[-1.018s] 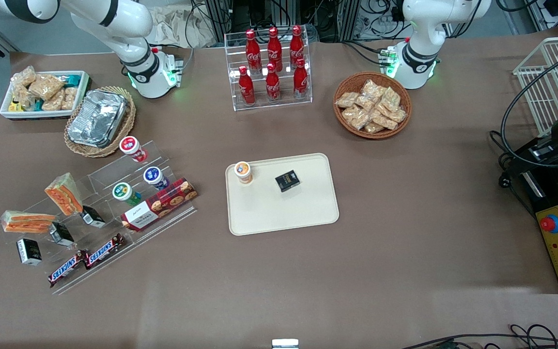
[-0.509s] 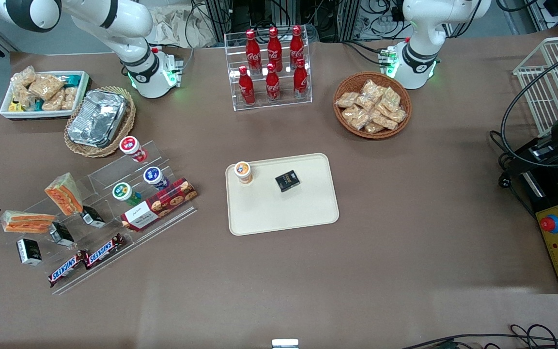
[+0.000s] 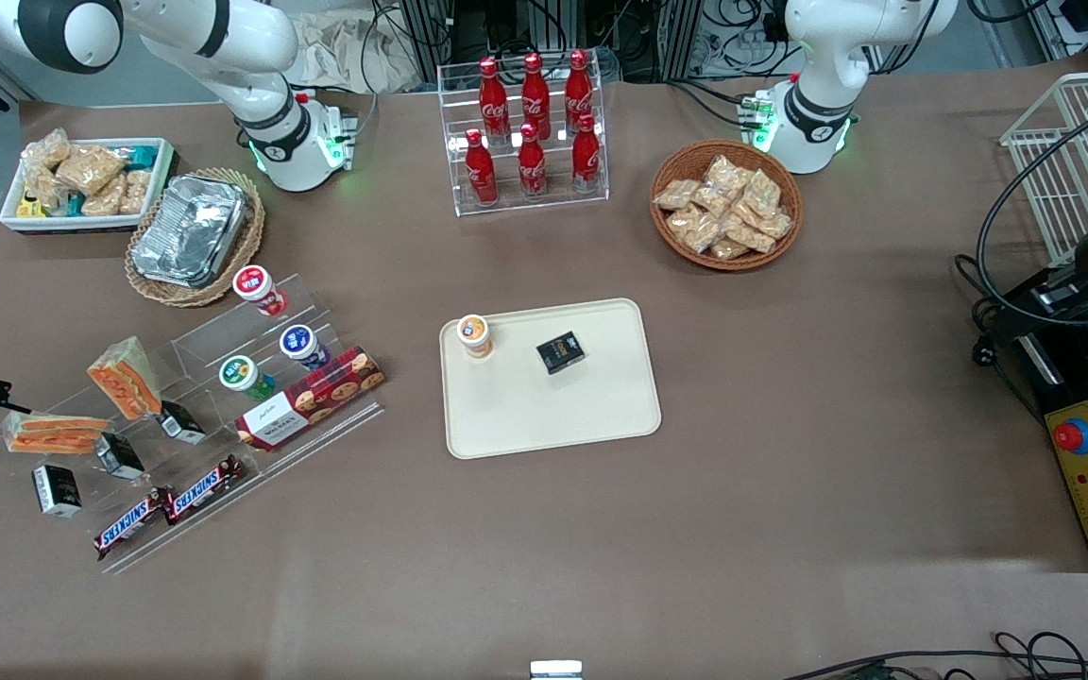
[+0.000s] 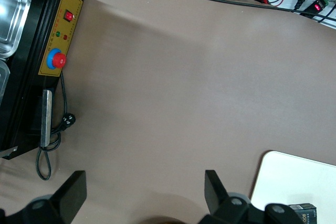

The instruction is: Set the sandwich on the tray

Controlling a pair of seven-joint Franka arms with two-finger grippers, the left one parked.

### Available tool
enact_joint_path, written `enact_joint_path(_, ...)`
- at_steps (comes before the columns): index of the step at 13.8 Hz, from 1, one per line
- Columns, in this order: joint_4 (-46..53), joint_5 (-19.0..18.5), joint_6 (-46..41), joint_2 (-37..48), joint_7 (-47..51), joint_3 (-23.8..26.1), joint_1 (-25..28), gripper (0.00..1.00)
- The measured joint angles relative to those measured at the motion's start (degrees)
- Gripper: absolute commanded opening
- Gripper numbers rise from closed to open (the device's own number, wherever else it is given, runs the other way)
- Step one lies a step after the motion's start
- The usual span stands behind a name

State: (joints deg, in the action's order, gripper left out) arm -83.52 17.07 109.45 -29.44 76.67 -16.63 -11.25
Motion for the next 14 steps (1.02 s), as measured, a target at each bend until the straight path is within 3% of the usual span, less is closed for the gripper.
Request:
enact_joint_path(5,-0.01,0.00,-0.75,-1.03,0.02,0.09,0.47,0.97)
enact_joint_path(14,0.02,-0.01,-3.70,-2.45,-5.21,-0.01,1.34,0.42)
